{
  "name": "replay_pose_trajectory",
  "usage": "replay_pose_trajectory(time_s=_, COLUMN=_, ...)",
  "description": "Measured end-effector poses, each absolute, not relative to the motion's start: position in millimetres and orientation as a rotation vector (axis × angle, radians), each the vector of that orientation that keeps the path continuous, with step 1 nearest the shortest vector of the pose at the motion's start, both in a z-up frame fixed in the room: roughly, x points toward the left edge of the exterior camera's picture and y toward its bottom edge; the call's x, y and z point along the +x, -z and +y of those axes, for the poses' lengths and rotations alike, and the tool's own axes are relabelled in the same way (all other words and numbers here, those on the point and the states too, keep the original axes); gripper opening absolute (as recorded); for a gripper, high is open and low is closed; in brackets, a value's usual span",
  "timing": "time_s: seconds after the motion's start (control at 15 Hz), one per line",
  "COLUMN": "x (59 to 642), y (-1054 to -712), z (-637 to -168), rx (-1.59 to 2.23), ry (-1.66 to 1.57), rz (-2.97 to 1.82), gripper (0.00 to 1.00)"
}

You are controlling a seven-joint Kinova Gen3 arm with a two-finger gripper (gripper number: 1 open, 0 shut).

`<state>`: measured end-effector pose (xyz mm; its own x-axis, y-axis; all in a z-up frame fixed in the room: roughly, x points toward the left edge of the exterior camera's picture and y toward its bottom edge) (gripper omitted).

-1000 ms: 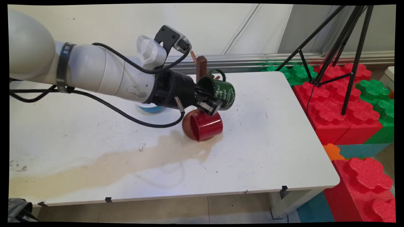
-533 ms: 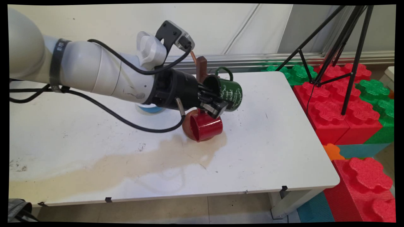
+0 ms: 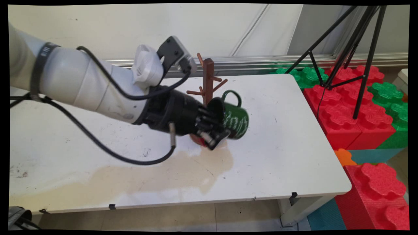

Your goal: Place the picked object on the table

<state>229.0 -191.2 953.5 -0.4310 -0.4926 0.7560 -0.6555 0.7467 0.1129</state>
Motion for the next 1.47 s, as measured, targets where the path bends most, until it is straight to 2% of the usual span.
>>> replay_pose_trajectory(time_s=0.33, x=254.5, y=-961.2, z=-185.6, rx=0.871, ry=-0.269, rz=-2.27, gripper=0.0)
replay_pose_trajectory(time_s=0.87, x=305.6, y=-966.0, z=-201.9, rx=0.907, ry=-0.34, rz=-2.464, gripper=0.0)
replay_pose_trajectory(time_s=1.47, x=352.3, y=-948.9, z=-231.2, rx=0.849, ry=-0.356, rz=-2.729, gripper=0.0)
